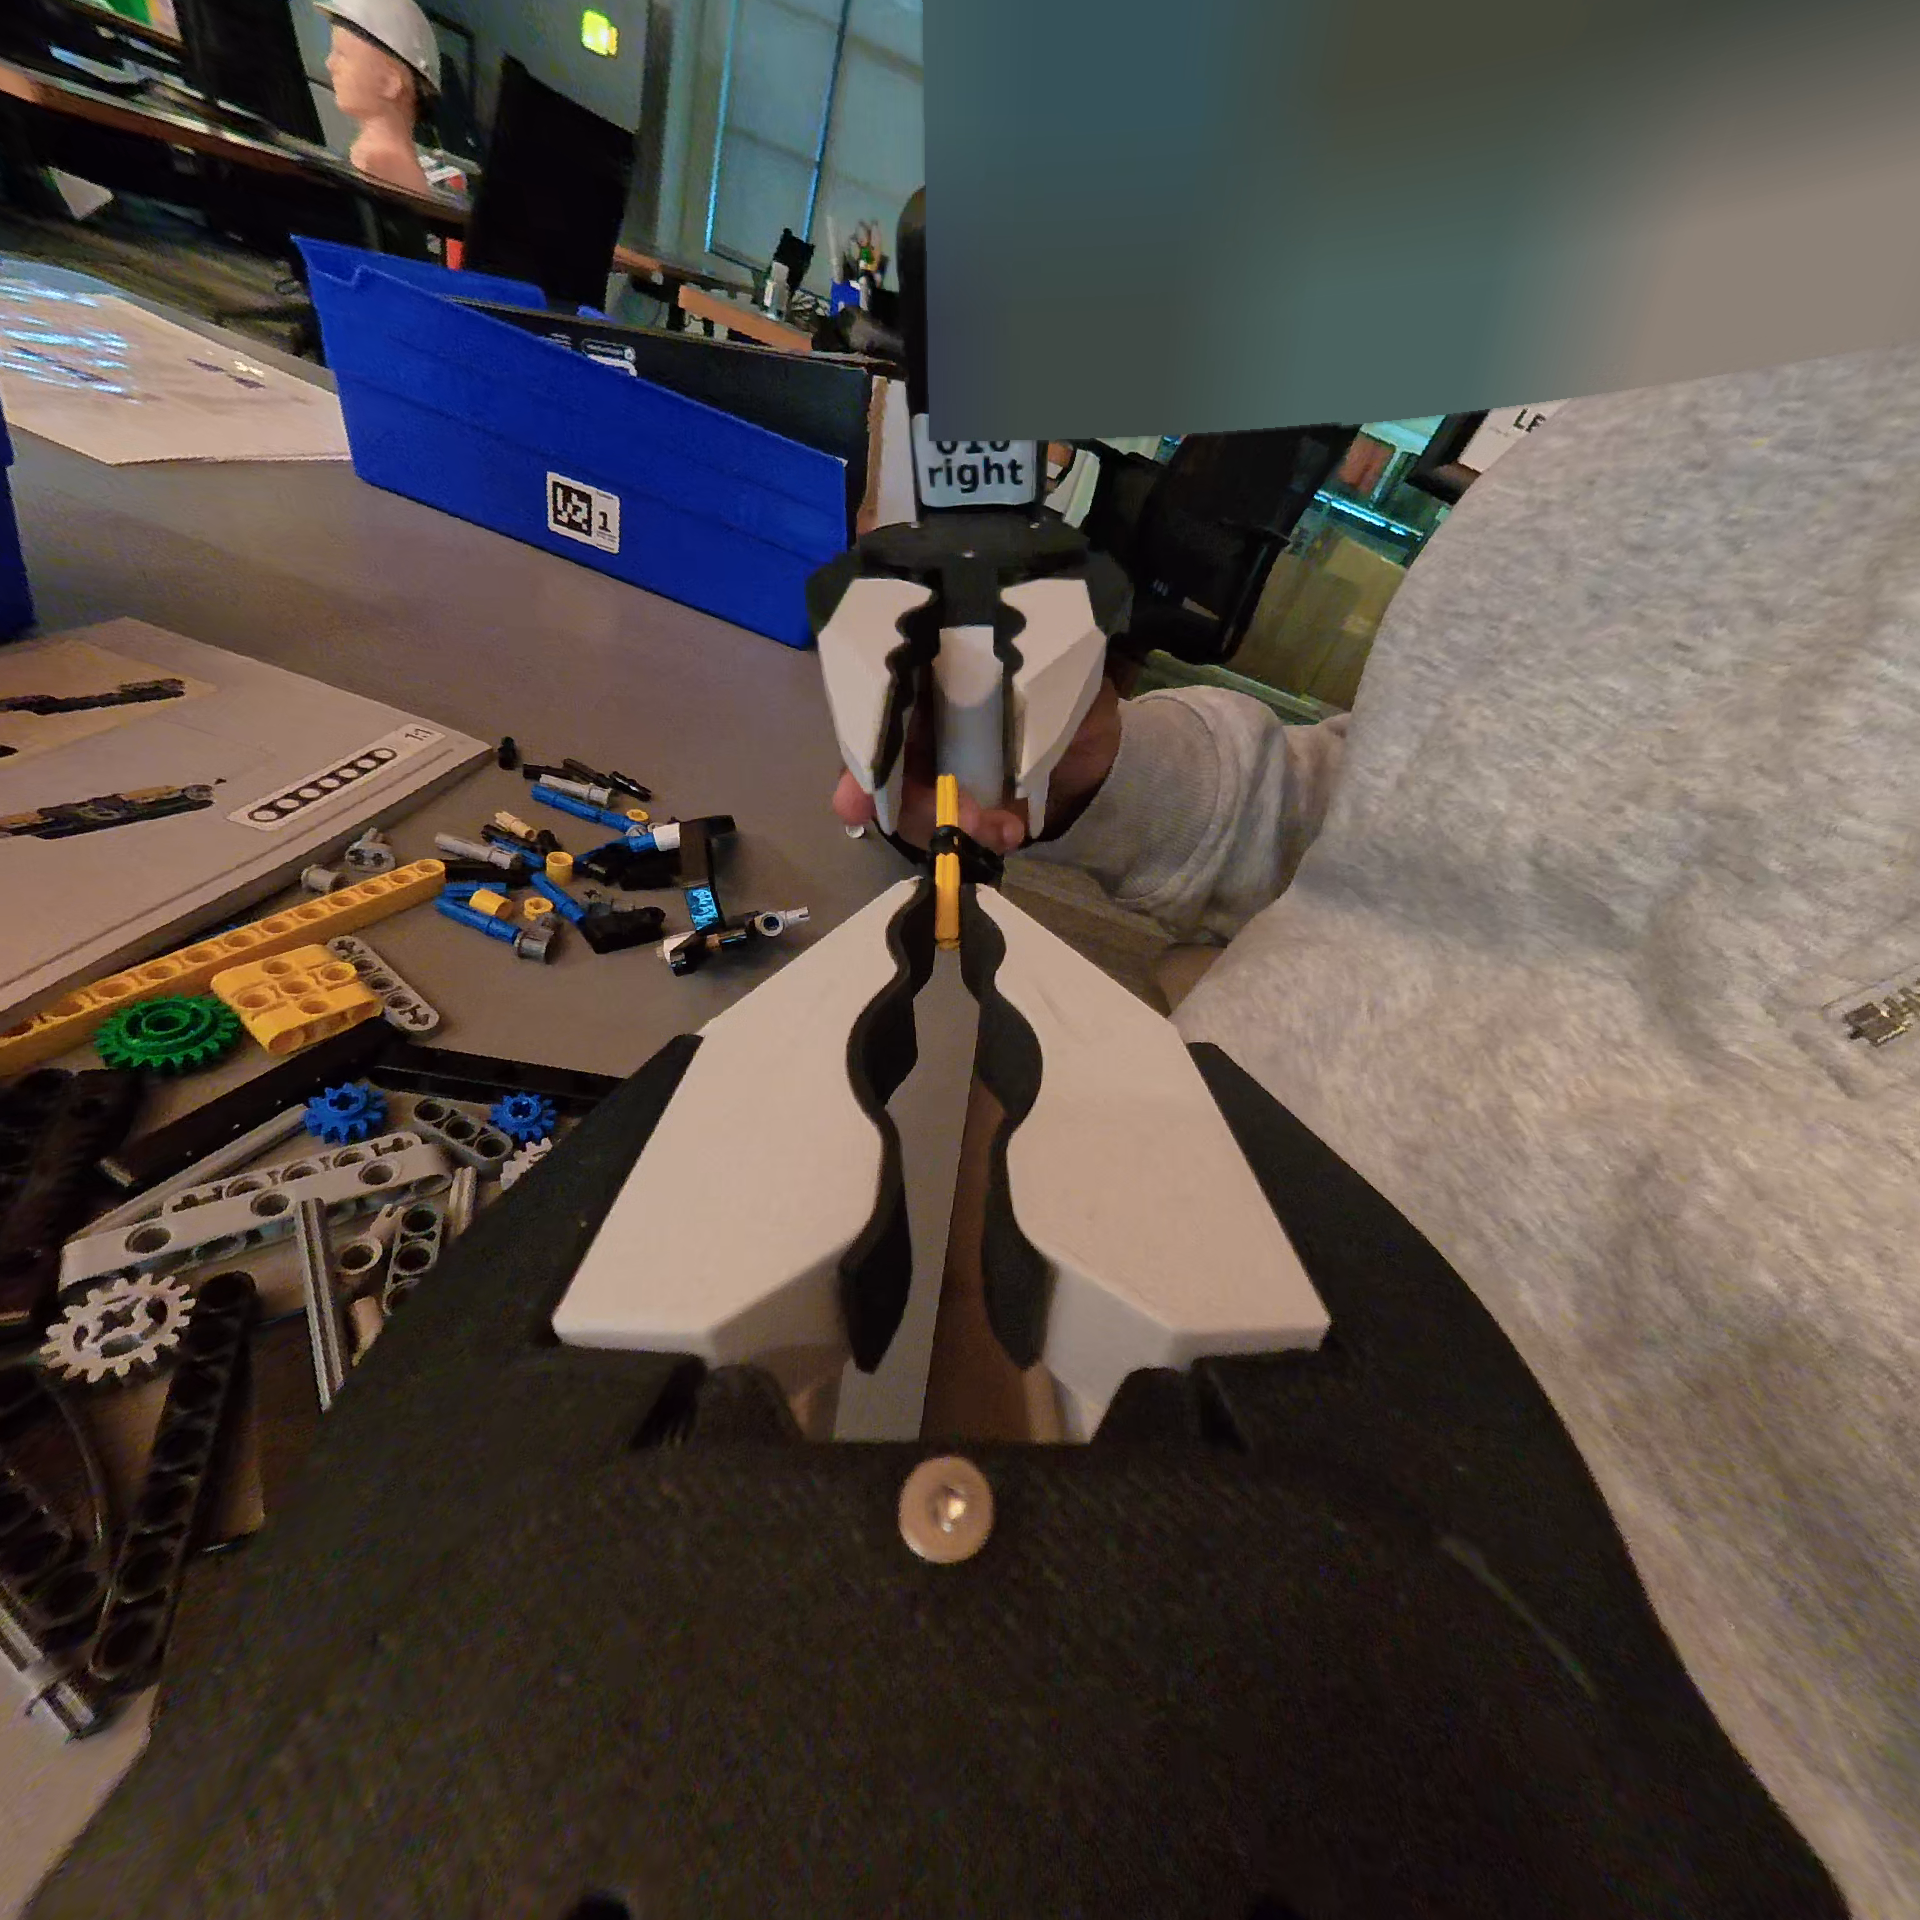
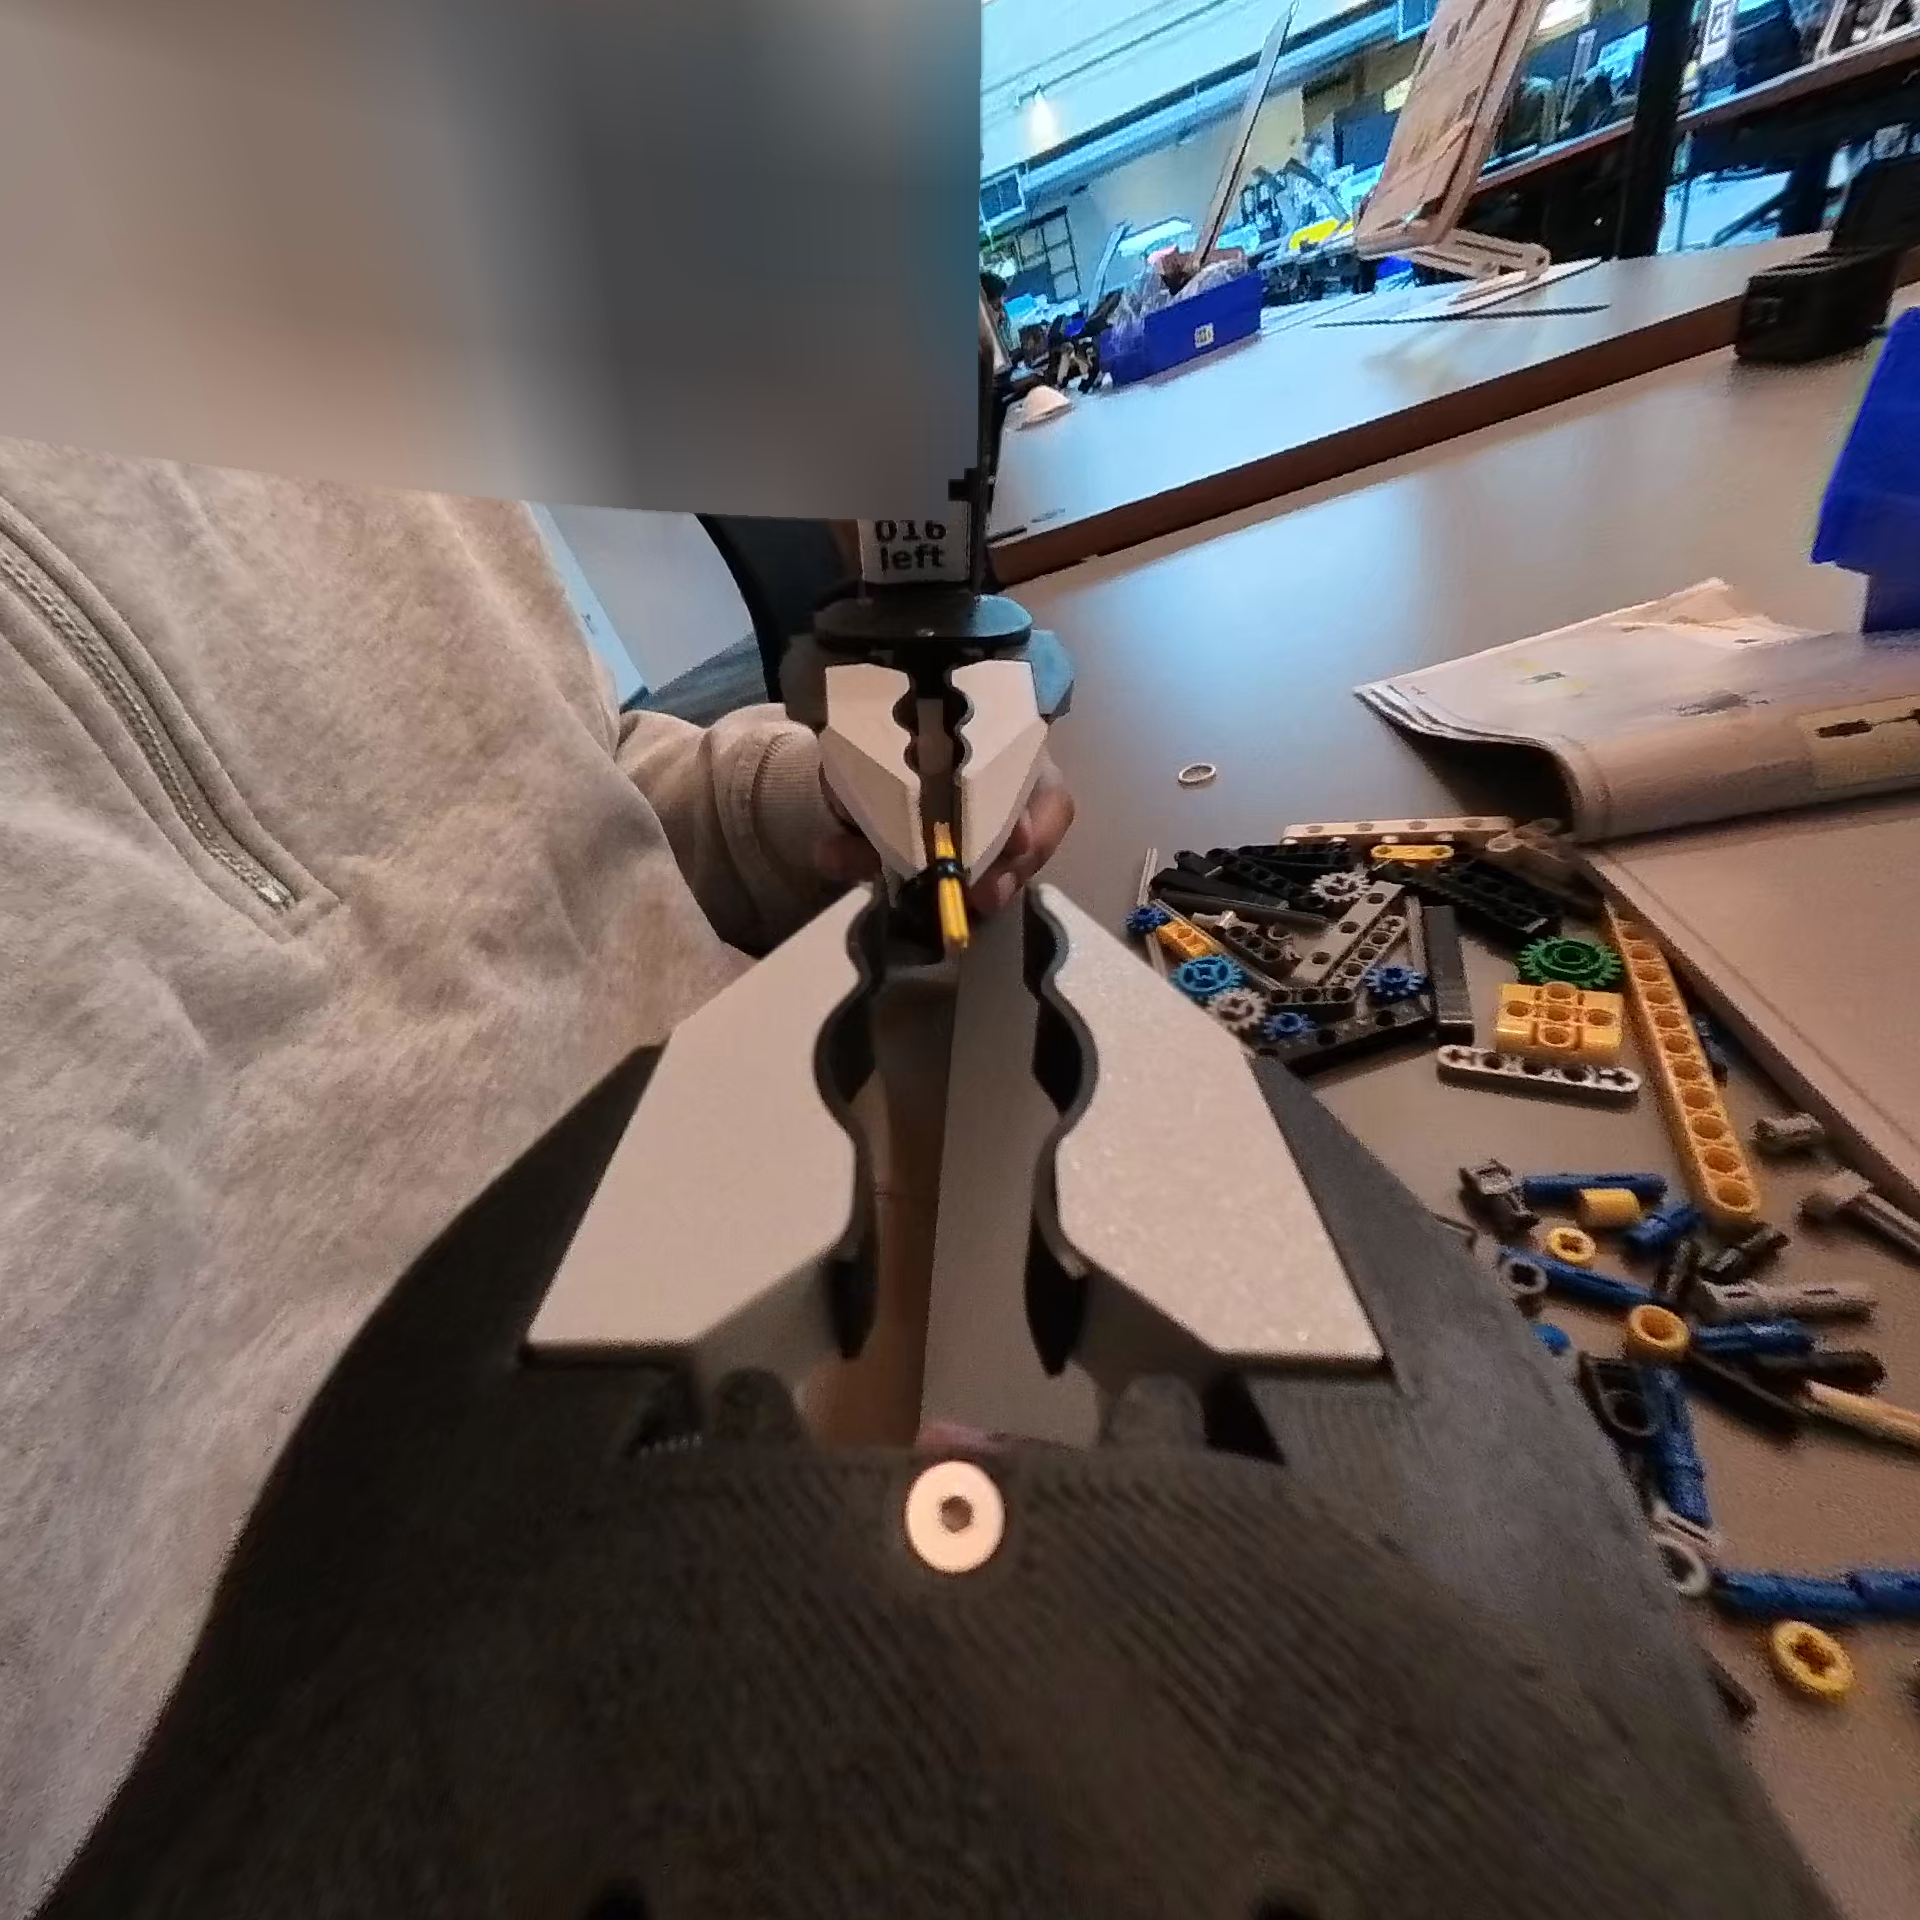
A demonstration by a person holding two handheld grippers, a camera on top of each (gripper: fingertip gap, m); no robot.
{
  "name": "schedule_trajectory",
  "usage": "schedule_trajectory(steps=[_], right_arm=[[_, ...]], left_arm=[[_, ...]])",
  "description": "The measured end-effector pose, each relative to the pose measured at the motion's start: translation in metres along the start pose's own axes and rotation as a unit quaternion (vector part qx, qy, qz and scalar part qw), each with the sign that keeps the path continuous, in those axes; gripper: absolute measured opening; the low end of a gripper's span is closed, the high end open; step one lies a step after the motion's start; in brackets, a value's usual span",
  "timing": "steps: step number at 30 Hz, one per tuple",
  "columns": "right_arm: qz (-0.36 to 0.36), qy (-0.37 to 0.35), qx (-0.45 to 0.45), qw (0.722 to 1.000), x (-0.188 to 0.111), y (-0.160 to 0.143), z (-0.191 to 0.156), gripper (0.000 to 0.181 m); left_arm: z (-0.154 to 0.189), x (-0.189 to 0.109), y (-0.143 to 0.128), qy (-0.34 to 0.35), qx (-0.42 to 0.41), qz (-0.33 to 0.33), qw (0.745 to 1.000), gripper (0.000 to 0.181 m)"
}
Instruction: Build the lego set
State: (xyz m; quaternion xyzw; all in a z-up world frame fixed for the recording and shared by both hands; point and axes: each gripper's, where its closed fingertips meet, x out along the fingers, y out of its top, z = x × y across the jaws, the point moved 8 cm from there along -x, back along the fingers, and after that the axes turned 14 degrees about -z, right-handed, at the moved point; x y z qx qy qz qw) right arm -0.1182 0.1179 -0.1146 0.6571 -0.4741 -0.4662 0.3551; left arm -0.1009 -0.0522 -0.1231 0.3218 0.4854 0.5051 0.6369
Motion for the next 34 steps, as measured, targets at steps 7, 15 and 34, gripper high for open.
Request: schedule_trajectory(steps=[7, 15, 34], right_arm=[[-0.017, -0.011, -0.013, 1.000, 0.0044, -0.0010, -0.0027, 0.007], [-0.002, -0.016, -0.009, 1.000, 0.0013, 0.0005, -0.0016, 0.002], [-0.013, -0.007, 0.010, 1.000, 0.0036, 0.0006, -0.0025, 0.002]], left_arm=[[0.0001, 0.0004, -0.0009, -0.014, -0.006, -0.002, 1.000, 0.001], [-0.0032, -0.0021, 0.0002, -0.008, -0.019, 0.012, 1.000, 0.044], [-0.0047, -0.0024, 0.0014, 0.001, -0.024, 0.021, 1.000, 0.024]])
